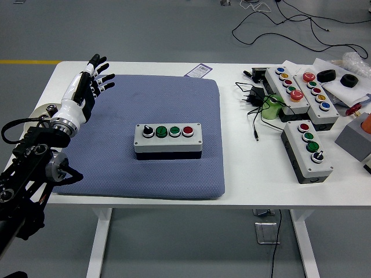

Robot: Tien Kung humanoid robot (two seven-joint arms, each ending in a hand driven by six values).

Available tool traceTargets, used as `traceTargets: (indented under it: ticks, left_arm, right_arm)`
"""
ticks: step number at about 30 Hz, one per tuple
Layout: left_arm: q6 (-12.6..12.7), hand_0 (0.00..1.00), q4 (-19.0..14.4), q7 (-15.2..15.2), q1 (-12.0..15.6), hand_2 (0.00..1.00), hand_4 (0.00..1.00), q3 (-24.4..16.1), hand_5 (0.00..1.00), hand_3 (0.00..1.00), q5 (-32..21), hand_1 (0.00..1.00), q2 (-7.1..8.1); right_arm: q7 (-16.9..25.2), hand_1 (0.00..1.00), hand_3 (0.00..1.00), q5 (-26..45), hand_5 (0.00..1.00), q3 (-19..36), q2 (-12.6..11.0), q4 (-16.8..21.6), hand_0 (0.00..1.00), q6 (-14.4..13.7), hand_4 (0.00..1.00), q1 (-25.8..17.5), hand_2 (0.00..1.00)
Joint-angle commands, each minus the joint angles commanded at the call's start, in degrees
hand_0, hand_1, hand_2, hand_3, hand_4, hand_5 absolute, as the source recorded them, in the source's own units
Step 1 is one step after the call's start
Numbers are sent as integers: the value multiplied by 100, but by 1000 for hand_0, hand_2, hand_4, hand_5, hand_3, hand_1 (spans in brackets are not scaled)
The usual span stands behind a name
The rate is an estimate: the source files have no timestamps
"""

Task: Pick up the button,place it on the desk,press the button,press the button

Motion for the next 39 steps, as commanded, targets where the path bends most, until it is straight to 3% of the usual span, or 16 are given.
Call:
traceTargets:
  ticks: [39]
  left_arm:
    - [-109, 786, 38, 110, 27, 922, 654, -76, 998, 895, 14, 855, 63]
  right_arm:
    - [20, 645, 633, 133, 187, -89, 11, 0, 670, -9, 311, 37, 688]
